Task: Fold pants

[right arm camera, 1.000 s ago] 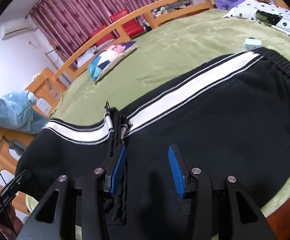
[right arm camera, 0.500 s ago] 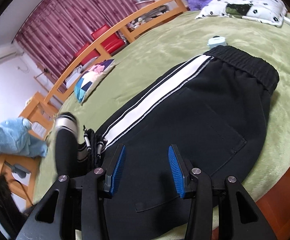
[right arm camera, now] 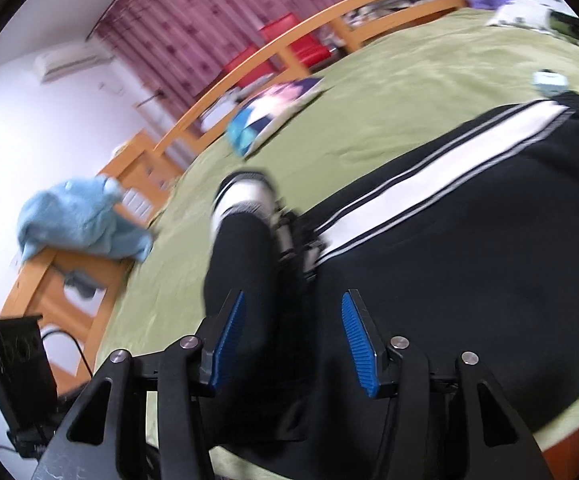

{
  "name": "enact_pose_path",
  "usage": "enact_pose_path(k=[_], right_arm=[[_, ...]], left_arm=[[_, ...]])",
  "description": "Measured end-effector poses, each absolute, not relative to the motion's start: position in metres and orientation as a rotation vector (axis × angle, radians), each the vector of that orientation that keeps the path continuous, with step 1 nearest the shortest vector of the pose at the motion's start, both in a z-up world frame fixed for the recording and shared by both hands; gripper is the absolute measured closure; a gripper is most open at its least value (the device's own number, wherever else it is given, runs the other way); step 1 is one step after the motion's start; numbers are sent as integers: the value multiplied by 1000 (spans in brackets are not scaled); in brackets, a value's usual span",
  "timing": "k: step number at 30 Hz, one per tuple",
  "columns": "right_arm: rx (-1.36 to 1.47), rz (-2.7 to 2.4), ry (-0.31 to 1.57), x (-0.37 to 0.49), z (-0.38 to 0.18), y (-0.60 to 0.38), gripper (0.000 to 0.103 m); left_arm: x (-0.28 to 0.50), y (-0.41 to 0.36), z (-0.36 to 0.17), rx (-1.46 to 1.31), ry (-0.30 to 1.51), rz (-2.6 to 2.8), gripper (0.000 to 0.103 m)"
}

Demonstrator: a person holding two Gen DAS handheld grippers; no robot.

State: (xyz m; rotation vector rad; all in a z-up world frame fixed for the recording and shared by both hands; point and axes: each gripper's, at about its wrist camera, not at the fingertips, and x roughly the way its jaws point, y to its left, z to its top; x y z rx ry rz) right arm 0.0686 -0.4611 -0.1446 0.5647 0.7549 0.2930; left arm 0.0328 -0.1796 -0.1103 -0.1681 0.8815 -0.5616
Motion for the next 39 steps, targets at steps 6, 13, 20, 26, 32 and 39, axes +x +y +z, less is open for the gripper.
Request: enact_pose_path(k=[6, 13, 20, 26, 32, 39], right_arm=[[441, 344, 839, 80, -162, -406, 78], [274, 305, 651, 72, -89, -424, 93], [214, 34, 672, 89, -68, -545, 94], [241, -137, 689, 77, -84, -636, 94], [291, -230, 778, 80, -136, -699, 94], [279, -229, 779, 63, -152, -704, 88]], left_arm=[[47, -147, -130, -254, 935, -448, 42], [54, -132, -123, -280, 928, -409, 42], [63, -146, -122, -254, 932, -436, 42], [81, -186, -129, -237, 964, -521, 42], [90, -228, -136, -210, 990, -596, 42], [95, -268, -143, -180, 1010, -666, 42]])
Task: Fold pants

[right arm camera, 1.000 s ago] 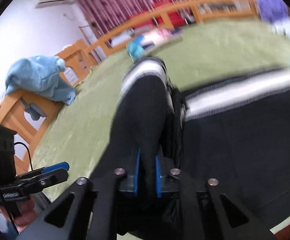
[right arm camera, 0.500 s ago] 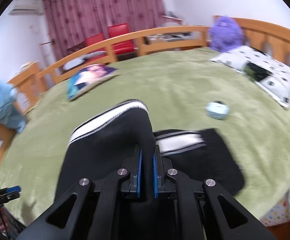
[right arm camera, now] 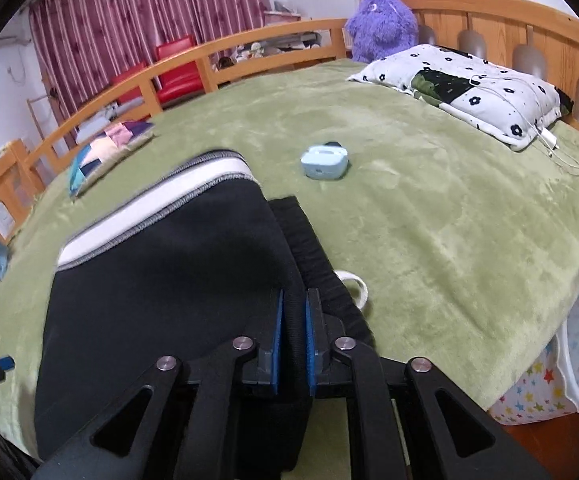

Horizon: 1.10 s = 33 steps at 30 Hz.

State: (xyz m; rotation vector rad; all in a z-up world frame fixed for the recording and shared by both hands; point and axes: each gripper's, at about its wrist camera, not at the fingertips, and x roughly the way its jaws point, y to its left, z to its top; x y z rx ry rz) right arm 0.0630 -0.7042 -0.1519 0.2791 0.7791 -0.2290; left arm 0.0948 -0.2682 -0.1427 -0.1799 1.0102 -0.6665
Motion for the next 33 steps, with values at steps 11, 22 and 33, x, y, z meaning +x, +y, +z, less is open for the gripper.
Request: enact_pose_path(k=[11, 22, 33], right_arm=[[436, -135, 862, 67, -177, -728, 39], [539, -9, 927, 112, -204, -735, 35], [389, -60, 802, 100, -131, -662, 74]], left_arm=[[126, -329, -178, -227, 1109, -723, 42], [154, -355, -199, -298, 1148, -683, 65], [156, -306, -141, -292, 1002, -711, 87]])
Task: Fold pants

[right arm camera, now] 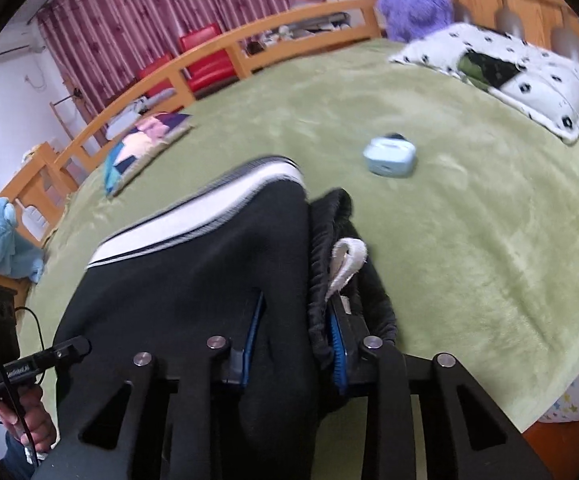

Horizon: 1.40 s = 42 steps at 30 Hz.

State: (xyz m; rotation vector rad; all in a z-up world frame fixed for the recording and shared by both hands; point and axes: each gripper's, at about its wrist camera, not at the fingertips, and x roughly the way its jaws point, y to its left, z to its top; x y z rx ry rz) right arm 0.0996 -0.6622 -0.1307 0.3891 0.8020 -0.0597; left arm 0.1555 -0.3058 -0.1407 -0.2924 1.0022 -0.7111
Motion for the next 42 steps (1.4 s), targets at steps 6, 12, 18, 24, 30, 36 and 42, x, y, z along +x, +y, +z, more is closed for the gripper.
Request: enact_pose_path(k=[6, 12, 18, 24, 30, 36, 42], right_arm=[[394, 47, 813, 116, -125, -570, 75], [411, 221, 824, 147, -127, -447, 76], [336, 351, 865, 170, -125, -337, 77], [159, 244, 939, 170, -150, -304, 67], [-23, 148, 970, 157, -161, -309, 50], [78, 165, 864, 133, -140, -330, 50], [-1, 178, 928, 159, -163, -297, 87]], left_arm=[[156, -202, -113, -270, 944, -608, 88], [145, -70, -100, -254, 900, -441, 89], [146, 25, -103, -296, 898, -313, 88], [142, 40, -152, -315, 995, -279, 78], [123, 26, -149, -154, 981, -175, 66], [87, 34, -131, -179, 929, -165, 53], [71, 32, -118, -144, 896, -132, 52]])
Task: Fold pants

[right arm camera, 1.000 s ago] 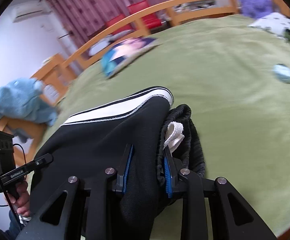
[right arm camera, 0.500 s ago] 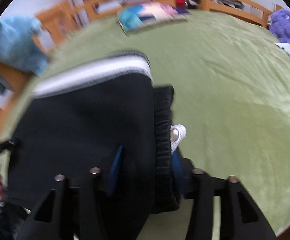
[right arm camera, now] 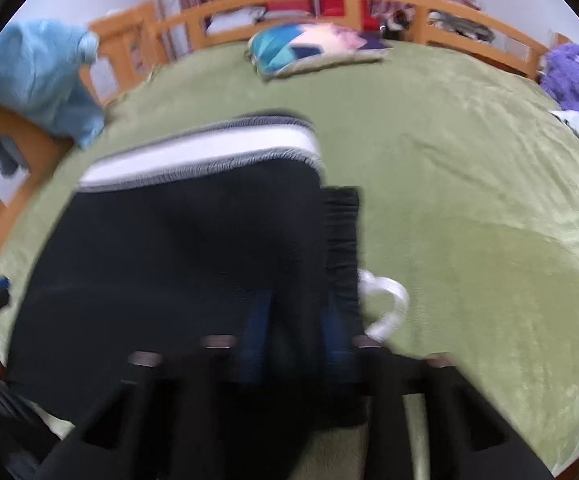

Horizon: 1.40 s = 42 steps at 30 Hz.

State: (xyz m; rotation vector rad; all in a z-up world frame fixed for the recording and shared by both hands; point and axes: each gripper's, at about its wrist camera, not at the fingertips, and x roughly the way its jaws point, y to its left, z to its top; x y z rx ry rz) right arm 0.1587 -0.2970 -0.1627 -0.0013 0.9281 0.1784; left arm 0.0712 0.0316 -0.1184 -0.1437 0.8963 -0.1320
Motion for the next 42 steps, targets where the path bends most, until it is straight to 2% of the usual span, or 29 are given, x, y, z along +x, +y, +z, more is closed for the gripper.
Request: enact_pose_path(k=[1, 5, 7, 10, 12, 14, 17, 21, 26, 27, 28, 29, 30, 31, 32, 34, 36, 39, 42], right_arm=[[-27, 182, 902, 158, -160, -290, 93], [228, 305, 801, 140, -128, -328, 94], [176, 209, 812, 136, -131, -333, 94], [129, 123, 922, 141, -156, -340, 94], [126, 137, 924, 139, -158, -342, 90], [99, 123, 914, 134, -155, -344, 73], [158, 125, 874, 117, -146, -355, 72], [162, 203, 806, 97, -138, -349, 72], [89, 193, 818, 83, -150, -329, 72], [79, 186, 821, 84, -152, -328, 71], [79, 182, 824, 86, -153, -328, 70], [82, 172, 827, 87, -154, -328, 70], [75, 164, 830, 85, -156, -328, 70], [53, 147, 838, 85, -158, -326, 76], [14, 109, 842, 85, -161, -325, 89], [-10, 100, 853, 84, -165, -327, 90], [-7, 113, 858, 82, -166, -328, 90], [-73, 135, 854, 78, -168, -322, 86], [-16, 194, 830, 74, -158, -332, 77]], left_arm=[[70, 32, -116, -143, 891, -125, 52], [63, 41, -112, -188, 875, -137, 51], [59, 43, -114, -203, 874, -163, 49], [49, 39, -122, -203, 888, -204, 47], [43, 35, -127, -202, 902, -234, 45], [34, 29, -129, -195, 912, -275, 42], [18, 20, -131, -164, 916, -328, 37], [1, 9, -139, -130, 934, -381, 35], [5, -21, -166, -1, 960, -237, 36], [9, -25, -170, 10, 967, -203, 36], [12, -28, -174, 15, 969, -163, 48], [15, -32, -177, 22, 968, -114, 70], [17, -35, -180, 66, 964, -55, 82], [17, -36, -179, 132, 932, -13, 89], [13, -30, -174, 141, 895, 4, 90], [11, -10, -165, 50, 877, -11, 90], [14, 1, -167, -15, 924, -42, 90], [9, -11, -173, 70, 954, -72, 85], [-10, -16, -162, 87, 926, -149, 70]])
